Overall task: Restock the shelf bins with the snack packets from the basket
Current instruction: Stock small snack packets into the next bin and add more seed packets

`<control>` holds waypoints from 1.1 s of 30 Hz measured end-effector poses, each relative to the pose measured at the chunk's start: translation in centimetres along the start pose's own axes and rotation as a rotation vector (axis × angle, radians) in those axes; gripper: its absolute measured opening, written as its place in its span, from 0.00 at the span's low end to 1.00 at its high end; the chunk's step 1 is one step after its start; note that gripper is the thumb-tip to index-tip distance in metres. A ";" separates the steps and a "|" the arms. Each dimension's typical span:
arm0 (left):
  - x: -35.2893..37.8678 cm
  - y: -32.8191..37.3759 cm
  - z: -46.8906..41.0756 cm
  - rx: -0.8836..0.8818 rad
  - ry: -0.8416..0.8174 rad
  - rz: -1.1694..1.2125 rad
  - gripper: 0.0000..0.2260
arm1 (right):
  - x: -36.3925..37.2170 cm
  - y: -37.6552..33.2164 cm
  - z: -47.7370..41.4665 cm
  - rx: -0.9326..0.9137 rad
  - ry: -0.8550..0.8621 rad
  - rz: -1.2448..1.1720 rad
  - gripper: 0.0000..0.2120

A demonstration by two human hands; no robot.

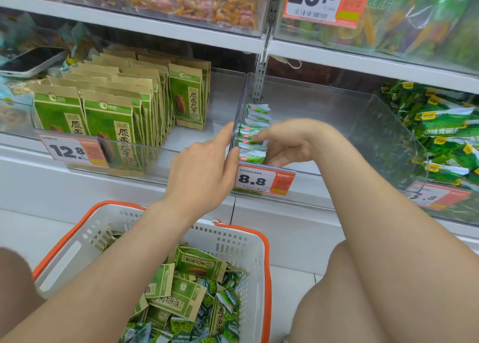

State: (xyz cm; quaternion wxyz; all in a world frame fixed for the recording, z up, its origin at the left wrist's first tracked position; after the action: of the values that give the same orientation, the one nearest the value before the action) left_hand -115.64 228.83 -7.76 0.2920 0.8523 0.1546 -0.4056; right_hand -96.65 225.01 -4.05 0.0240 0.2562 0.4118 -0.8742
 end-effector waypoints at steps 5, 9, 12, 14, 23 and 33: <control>0.1 -0.3 -0.2 -0.005 0.010 0.021 0.22 | -1.4 -0.9 -1.6 0.005 0.195 -0.368 0.29; 0.2 -0.7 -0.4 0.006 0.004 0.023 0.25 | -0.1 -1.7 -2.2 0.004 0.197 -0.616 0.14; 0.3 -0.8 -0.3 0.015 0.010 0.032 0.25 | 0.1 -2.3 -3.4 0.008 0.210 -0.513 0.15; 0.3 -0.8 -0.3 0.017 0.017 0.043 0.25 | 0.4 -2.7 -3.9 -0.019 0.248 -0.402 0.16; 0.3 -0.8 -0.3 0.029 0.016 0.030 0.25 | -1.4 -1.1 -8.8 -0.010 0.343 -0.074 0.17; 0.1 -0.4 0.1 0.030 0.018 0.040 0.23 | 1.7 -1.2 1.4 0.021 0.210 0.333 0.17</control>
State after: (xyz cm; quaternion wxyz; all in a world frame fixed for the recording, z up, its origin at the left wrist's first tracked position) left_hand -115.84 229.03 -8.07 0.2860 0.8630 0.1339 -0.3943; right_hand -99.04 225.07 -3.26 0.1225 0.4110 0.3549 -0.8307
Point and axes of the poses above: each hand's wrist, its own z-axis away from the middle knuckle, its own x-axis out of the palm, y = z × x, the point moved 3 cm from there along -z, towards the middle knuckle, and after that the axes turned 2 degrees about z, right-handed, at the moved point
